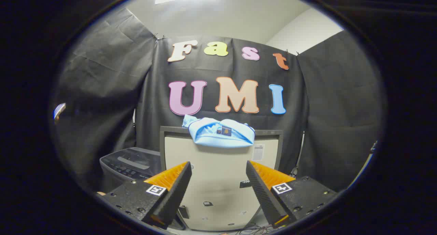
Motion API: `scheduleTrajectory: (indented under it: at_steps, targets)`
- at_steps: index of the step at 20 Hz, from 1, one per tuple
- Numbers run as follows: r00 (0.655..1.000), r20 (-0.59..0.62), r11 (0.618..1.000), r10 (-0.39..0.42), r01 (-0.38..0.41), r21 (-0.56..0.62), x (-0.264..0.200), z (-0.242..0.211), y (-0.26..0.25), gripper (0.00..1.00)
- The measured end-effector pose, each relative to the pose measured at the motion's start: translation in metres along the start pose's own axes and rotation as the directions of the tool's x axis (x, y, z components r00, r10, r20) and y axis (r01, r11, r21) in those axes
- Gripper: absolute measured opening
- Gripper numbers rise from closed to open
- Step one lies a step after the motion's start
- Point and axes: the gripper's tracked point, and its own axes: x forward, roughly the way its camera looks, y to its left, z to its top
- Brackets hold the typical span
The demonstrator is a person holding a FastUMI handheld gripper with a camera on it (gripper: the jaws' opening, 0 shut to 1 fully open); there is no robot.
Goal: Put the clothes into the washing machine and then close the washing machine lid.
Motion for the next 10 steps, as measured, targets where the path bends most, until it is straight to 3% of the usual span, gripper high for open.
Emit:
scheduleTrajectory:
  at_steps: [10]
  targets:
    - [1.000, -0.007, 1.000, 0.012, -0.012, 0.003, -0.008, 0.004, 0.020, 0.97]
